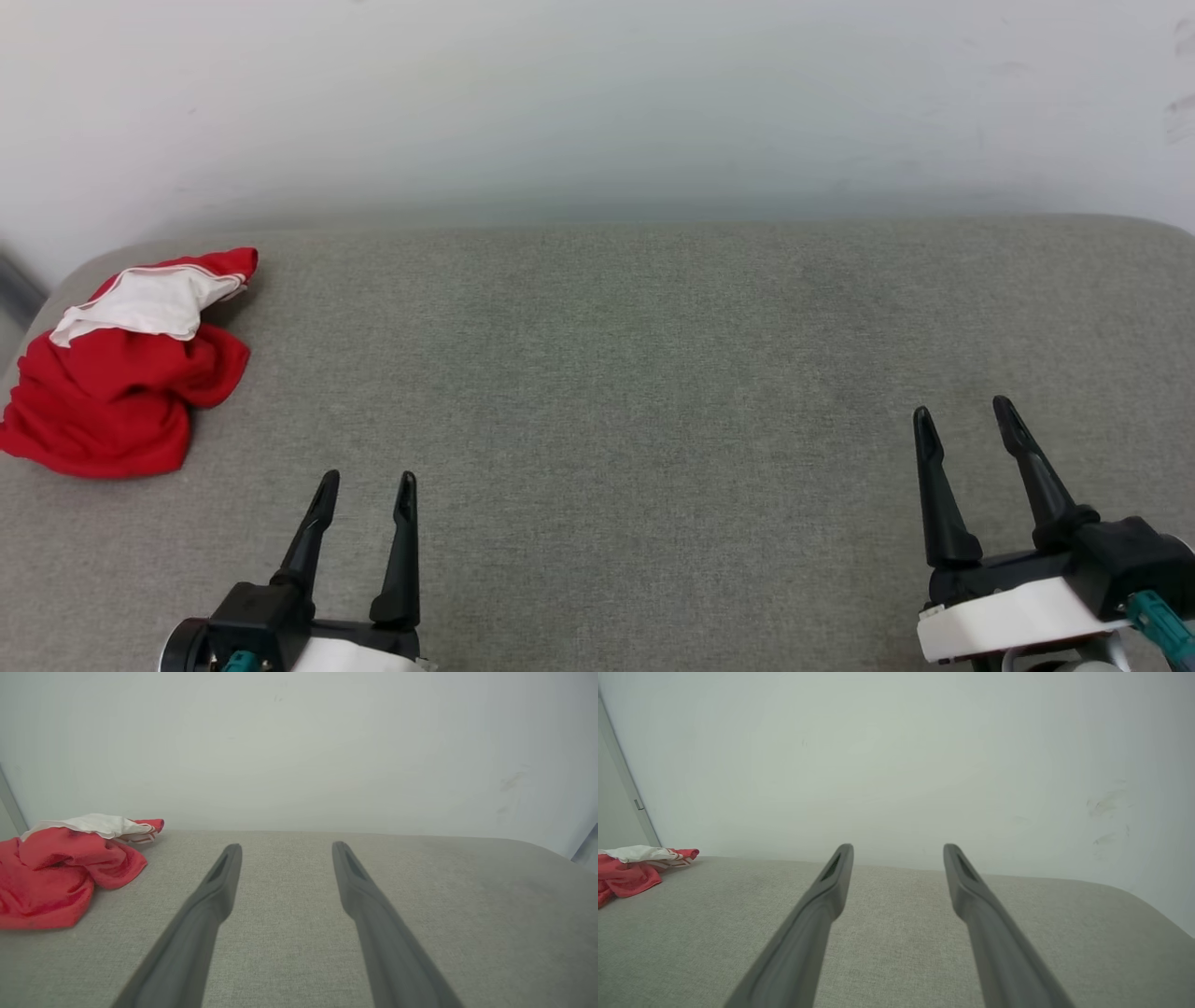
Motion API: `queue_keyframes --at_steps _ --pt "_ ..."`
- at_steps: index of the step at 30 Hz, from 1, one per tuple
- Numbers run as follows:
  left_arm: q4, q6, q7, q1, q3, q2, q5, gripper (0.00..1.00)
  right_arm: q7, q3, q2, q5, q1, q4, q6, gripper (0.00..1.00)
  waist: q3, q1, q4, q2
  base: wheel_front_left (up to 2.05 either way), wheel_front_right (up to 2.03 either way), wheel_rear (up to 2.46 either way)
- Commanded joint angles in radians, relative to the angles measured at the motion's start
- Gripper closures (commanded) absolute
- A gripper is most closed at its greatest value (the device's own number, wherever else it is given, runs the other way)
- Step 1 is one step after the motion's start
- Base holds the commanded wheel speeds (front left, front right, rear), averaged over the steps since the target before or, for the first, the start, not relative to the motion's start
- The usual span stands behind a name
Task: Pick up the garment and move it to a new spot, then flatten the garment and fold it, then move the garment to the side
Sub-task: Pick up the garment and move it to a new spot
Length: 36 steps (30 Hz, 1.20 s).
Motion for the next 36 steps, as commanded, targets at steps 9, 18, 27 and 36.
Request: queue_keyframes --at_steps 9,18,27,36 --pt "-0.01 -0.006 -0.01 -0.005 0.012 -0.002 0.001 0.0 -0.01 0.024 0.001 -0.021 0.027 -0.01 0.0 0.0 -0.002 -0.0001 0.099 0.0 0.0 0.0 0.0" --pt "-0.017 0.003 -0.01 0.001 0.029 -0.002 -0.011 0.0 -0.01 0.06 0.001 -0.012 0.029 -0.004 0.0 0.0 -0.001 -0.0001 0.254 0.0 0.0 0.0 0.0" --pt "0.0 -0.004 -0.01 0.011 0.033 -0.002 -0.028 0.0 -0.01 0.078 0.001 -0.015 0.02 0.007 0.0 0.0 0.0 -0.0001 0.398 0.0 0.0 0.0 0.0" --pt "0.0 -0.009 -0.01 0.023 0.028 -0.002 -0.022 0.0 -0.01 0.099 0.001 -0.003 0.021 0.019 0.0 0.0 -0.005 -0.0001 0.488 0.0 0.0 0.0 0.0"
